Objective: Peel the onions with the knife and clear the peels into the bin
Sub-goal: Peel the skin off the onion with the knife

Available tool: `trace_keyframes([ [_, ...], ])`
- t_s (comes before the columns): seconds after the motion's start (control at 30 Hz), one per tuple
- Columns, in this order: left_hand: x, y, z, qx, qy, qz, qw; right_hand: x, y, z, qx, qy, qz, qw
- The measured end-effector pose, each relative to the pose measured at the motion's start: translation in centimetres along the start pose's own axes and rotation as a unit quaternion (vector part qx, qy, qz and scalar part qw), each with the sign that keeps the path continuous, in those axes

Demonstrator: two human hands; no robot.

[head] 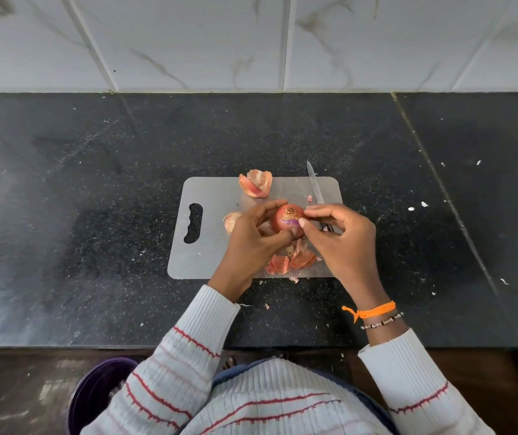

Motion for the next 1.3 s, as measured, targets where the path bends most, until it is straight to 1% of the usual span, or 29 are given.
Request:
trace_keyframes([
  [0.27,0.4,0.4,0.0,0.050,0.002,0.016,0.999,0.1,-0.1,0.1,-0.017,0.007,-0.052,0.998],
  [0.43,0.5,0.0,-0.1,0.041,0.007,0.005,0.999,0.1,-0.3,0.3,-0.060,0.026,-0.090,0.994],
  [0.5,0.6,-0.2,-0.1,0.033,0.004,-0.007,0.999,0.3,0.1,0.3,-0.072,0.040,-0.089,0.993],
  [0.57,0.7,-0.3,-0.1,0.026,0.007,-0.018,0.999,0.4,0.5,0.2,-0.058,0.041,-0.073,0.995],
  [0.73,0.9,-0.1,-0.3,0.016,0.010,-0.018,1.000,0.0,0.7,0.4,0.011,0.006,-0.016,1.000],
  [0.8,0.9,-0.2,-0.4,0.012,0.003,-0.027,1.000,0.1,0.5,0.4,0.000,0.009,-0.024,1.000],
  [0.93,0.9,-0.4,-0.3,0.037,-0.007,-0.029,0.999,0.3,0.1,0.3,-0.025,0.022,-0.062,0.998],
  [1.1,1.0,-0.6,-0.6,0.044,-0.002,-0.034,0.998,0.3,0.0,0.6,-0.025,-0.008,-0.075,0.997],
  [1.2,1.2,-0.7,-0.9,0.058,0.008,-0.037,0.998,0.4,-0.1,1.0,-0.047,-0.028,-0.085,0.995],
  [1.3,1.2,-0.7,-1.0,0.053,0.006,-0.046,0.998,0.5,0.3,1.1,-0.083,-0.020,-0.081,0.993],
])
Point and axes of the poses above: each hand's wrist, its own x-axis towards the middle knuckle, its own z-axis out of the palm, y = z × x, the point moved 5 cm from there along x, towards the middle knuckle, and after that the axes turned 13 degrees about -x, right-handed, at the moved point
